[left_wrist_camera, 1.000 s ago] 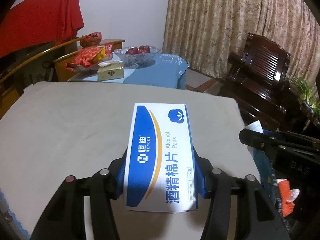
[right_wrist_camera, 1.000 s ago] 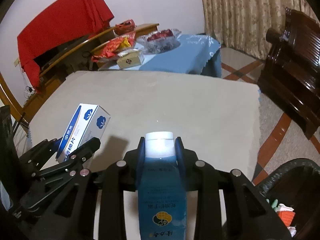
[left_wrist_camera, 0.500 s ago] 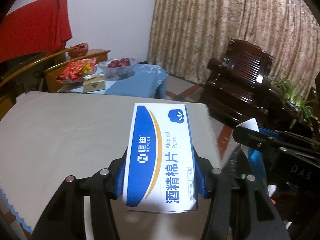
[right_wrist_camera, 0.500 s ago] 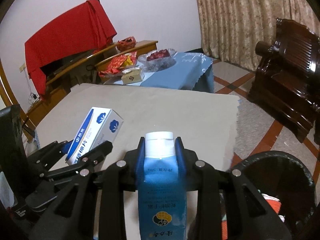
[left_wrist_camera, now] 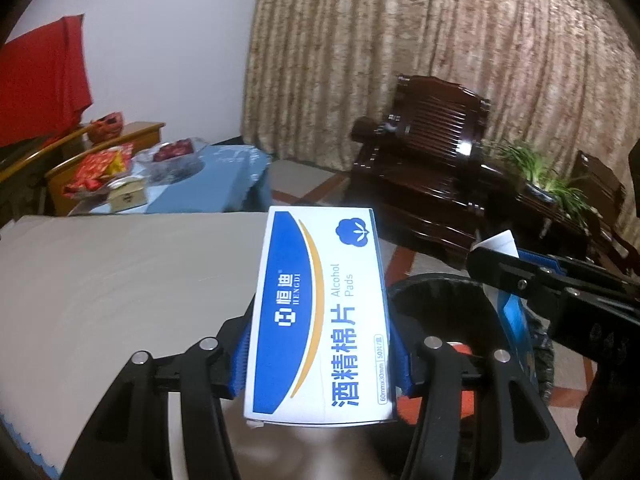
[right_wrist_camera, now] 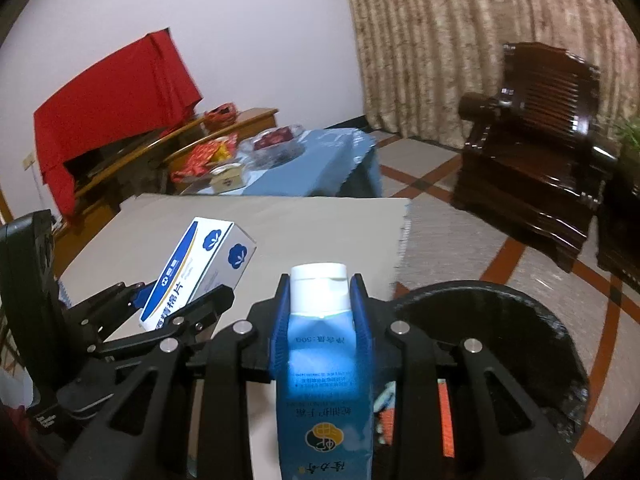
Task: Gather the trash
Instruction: 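Carry the box and blue tube over the trash bin with both tools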
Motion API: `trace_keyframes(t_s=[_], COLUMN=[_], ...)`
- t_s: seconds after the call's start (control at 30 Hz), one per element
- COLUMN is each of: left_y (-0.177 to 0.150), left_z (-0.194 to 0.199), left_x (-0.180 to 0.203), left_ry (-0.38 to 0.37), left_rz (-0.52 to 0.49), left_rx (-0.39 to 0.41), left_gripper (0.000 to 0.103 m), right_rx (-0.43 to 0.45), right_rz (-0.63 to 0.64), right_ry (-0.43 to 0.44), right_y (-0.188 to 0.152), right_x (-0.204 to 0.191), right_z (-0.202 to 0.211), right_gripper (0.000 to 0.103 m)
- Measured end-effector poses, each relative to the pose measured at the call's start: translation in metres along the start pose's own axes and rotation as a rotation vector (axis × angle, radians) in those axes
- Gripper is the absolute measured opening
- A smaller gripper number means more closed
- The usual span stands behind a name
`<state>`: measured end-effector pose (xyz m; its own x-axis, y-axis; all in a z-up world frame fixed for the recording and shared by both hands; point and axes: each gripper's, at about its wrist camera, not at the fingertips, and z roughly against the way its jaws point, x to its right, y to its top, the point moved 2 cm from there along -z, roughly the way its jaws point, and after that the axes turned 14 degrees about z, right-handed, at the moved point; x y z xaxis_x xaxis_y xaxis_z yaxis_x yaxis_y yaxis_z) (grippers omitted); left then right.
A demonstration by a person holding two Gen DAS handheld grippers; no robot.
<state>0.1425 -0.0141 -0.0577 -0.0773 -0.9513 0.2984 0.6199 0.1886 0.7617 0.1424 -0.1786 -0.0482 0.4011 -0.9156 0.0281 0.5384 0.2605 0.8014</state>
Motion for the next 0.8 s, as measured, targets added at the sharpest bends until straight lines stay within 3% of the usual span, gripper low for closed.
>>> trace_keyframes(t_s=[0.33, 0.8], left_y=[-0.013, -0.034], left_z=[-0.012, -0.036], left_x=[0.059, 0.105], left_ry=[-0.097, -0.175], left_rz=[-0.075, -0.141], left_rx=[-0.021, -0.059], left_gripper=[0.054, 0.054], right_rx=[0.005, -0.006], right_rz=[-0.062, -0.128], right_ry=[-0.096, -0.185], right_y=[-0.028, -0.055], right_x=[0.051, 0.091], right_z=[0.027, 0.040], right_gripper=[0.029, 0.029])
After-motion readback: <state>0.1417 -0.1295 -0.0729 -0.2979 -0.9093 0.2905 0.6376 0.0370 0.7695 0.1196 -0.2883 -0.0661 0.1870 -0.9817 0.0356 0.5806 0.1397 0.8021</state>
